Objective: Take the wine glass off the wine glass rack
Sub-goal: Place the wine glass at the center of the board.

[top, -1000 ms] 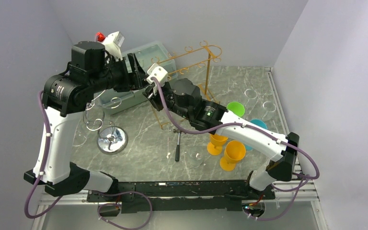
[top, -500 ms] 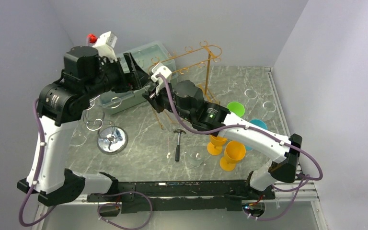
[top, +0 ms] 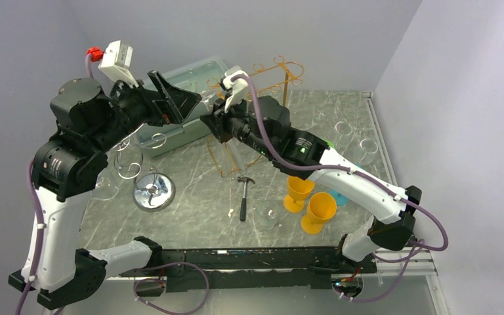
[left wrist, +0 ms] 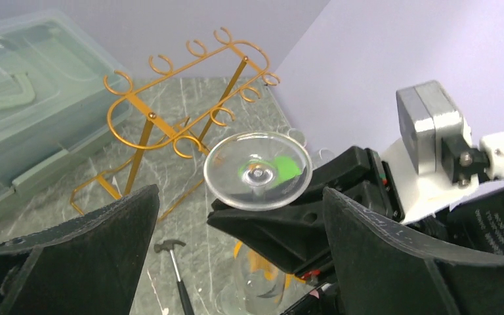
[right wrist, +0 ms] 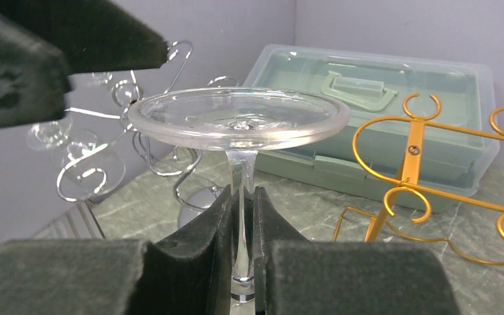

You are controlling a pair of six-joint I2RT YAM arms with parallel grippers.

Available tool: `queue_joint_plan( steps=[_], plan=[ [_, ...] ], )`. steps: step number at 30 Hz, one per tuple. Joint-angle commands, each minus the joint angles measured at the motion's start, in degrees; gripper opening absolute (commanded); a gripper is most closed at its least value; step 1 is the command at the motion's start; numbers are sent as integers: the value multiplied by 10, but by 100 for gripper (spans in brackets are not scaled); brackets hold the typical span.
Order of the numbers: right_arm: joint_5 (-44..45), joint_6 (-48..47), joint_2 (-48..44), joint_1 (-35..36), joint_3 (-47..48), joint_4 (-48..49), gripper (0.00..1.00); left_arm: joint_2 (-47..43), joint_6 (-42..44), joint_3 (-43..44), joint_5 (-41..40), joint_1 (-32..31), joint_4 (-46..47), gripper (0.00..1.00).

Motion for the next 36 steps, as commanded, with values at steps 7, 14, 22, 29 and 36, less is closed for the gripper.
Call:
queue_joint_plan(
  steps=[7, 14, 22, 29, 36],
  plan=[
    [-11, 140, -17, -63, 60, -38, 0, -64, 47, -67, 46, 1, 162, 99],
    [-50, 250, -27, -140, 87, -61, 0, -95, 78, -143, 57, 1, 223, 95],
    [-58, 358, -50, -218, 103, -40, 0, -123, 102, -257, 51, 1, 324, 90],
    [-33, 456, -74, -272, 106, -15, 0, -125, 103, -348, 68, 0, 466, 83],
    [-17, 573, -87, -325, 70, 21, 0, -108, 123, -412, 85, -29, 609, 75]
  ],
)
